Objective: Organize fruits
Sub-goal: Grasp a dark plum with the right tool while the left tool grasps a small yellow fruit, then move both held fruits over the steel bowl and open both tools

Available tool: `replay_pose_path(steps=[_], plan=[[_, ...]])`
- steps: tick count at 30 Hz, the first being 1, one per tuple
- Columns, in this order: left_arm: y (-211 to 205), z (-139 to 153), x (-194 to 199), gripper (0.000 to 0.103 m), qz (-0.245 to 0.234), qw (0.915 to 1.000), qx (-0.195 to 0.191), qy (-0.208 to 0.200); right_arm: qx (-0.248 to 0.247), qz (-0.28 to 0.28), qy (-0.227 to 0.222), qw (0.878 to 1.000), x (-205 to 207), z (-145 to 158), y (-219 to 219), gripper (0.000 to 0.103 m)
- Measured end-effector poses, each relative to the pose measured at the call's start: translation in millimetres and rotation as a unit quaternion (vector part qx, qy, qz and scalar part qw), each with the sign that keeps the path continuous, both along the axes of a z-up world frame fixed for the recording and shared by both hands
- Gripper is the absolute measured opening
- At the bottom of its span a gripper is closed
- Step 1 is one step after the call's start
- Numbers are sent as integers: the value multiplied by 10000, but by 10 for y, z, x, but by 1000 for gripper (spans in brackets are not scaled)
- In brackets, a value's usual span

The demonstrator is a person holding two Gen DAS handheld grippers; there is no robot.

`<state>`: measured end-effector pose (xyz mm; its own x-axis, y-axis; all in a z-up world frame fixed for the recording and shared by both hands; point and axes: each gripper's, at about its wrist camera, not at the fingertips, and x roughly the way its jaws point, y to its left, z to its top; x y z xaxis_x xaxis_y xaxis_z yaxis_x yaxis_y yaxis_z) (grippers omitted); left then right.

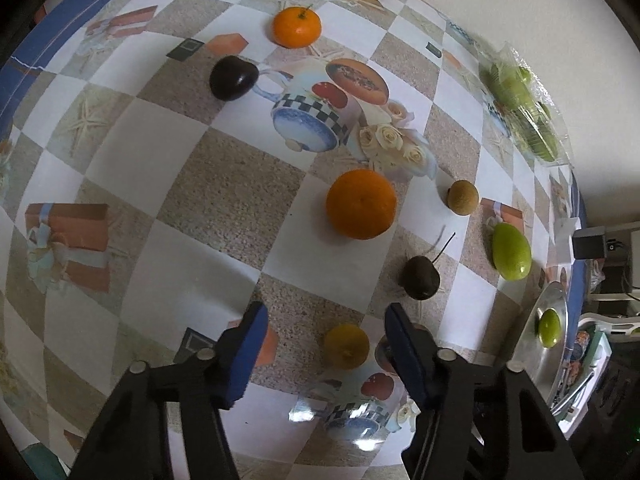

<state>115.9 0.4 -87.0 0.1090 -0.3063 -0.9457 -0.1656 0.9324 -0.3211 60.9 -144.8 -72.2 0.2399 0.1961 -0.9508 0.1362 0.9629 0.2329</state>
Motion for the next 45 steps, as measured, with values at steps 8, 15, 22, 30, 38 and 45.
replay_pose_path(steps=[8,15,22,30,38,45], plan=[[-41,-18,21,43,-63,9998,-157,42,-38,-205,-36,9998,-29,82,-173,28],[-97,-36,31,29,-138,9997,-206,82,106,-432,-100,9990,-32,101,-303,28],[-111,-34,29,25,-171,9997,-173,78,217,-522,-165,9983,-81,152,-384,28],[-77,52,15,25,-152,9998,-130,-96,304,-571,-244,9976,-92,217,-440,28],[-80,175,7,25,-157,9994,-127,-289,337,-677,-316,9966,-120,263,-513,28],[-189,356,-3,25,-280,9979,-166,-561,243,-912,-418,9947,-170,336,-688,27]])
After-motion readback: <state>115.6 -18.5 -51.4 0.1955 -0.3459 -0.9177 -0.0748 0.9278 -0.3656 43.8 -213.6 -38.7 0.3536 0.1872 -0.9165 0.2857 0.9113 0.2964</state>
